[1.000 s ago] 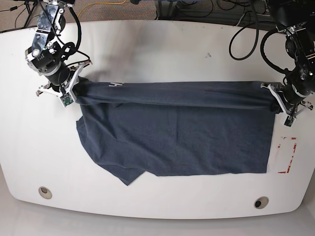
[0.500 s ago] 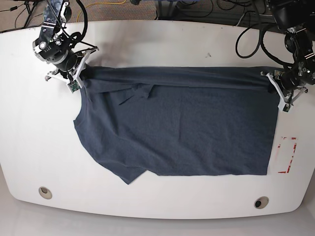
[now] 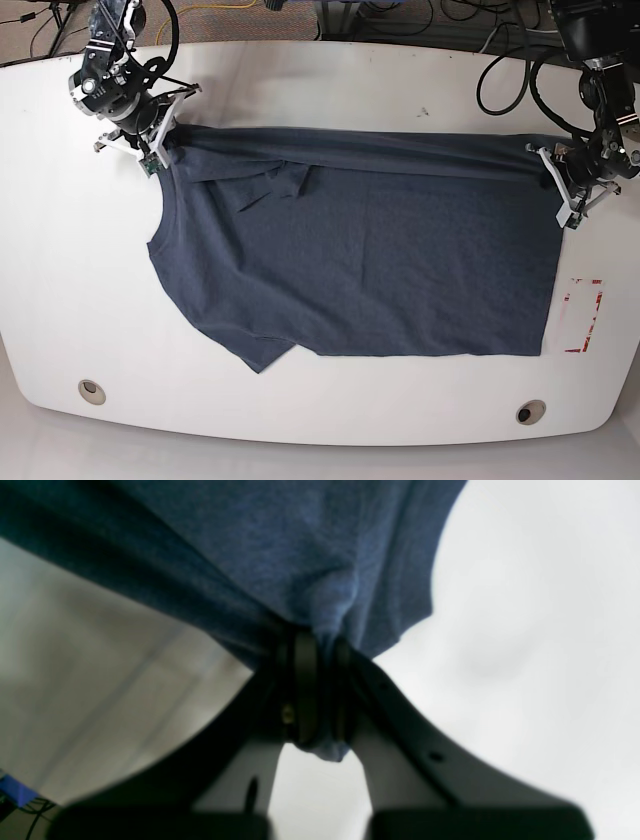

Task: Layout the t-shirt on the table in an organized manner, then fold the t-shirt properly
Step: 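Pull the held shirt edge taut with both grippers toward the robot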

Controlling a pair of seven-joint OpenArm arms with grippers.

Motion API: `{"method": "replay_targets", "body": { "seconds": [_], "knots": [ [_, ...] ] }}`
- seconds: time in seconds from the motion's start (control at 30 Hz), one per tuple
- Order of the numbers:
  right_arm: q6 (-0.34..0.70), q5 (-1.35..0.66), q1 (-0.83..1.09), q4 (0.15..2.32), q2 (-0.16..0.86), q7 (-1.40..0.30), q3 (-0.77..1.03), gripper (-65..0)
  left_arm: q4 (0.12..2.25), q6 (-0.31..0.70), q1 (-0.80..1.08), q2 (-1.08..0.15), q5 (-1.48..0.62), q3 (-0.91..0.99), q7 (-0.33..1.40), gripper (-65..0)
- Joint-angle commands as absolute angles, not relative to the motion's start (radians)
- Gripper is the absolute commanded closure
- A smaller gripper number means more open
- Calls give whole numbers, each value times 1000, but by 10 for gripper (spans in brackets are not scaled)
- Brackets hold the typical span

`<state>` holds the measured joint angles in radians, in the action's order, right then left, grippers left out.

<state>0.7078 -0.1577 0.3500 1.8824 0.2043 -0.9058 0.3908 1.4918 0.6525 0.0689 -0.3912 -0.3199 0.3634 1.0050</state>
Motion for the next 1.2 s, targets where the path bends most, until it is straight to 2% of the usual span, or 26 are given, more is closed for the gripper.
{"method": "replay_targets", "body": {
  "seconds": [0.0,0.1,0.17,0.2,0.23,0.33,0.4,0.5,0.87,0.97,1.17],
  "knots": [
    [698,-136,358,1896,220,-905,386,-41,1504,645,58,-418,-308,371,1004,-13],
    [698,-134,378,1902,226,-905,358,-160,1503,645,73,-421,-308,369,1006,-36],
    [698,-134,390,1906,225,-905,349,-268,1503,645,81,-432,-308,367,1006,-94],
    [698,-134,394,1908,225,-905,349,-296,1503,645,82,-433,-308,364,1006,-115],
    [698,-134,400,1920,223,-905,349,-363,1503,645,84,-433,-308,352,1006,-163],
    [698,-134,418,1948,222,-905,348,-474,1504,645,85,-437,-308,326,1007,-275],
    [698,-136,432,1975,222,-905,348,-518,1509,645,85,-444,-308,320,1013,-340],
    [698,-139,443,2025,220,-905,349,-520,1511,645,84,-458,-314,320,1043,-375],
    [698,-140,400,2037,217,-905,351,-436,1778,651,76,-463,-317,343,1119,-371],
    [698,-140,364,2026,200,-905,352,-422,1854,694,68,-456,-317,371,1148,-371],
    [698,-140,337,2023,166,-905,352,-414,1871,698,33,-438,-308,407,1171,-371]
  ]
}}
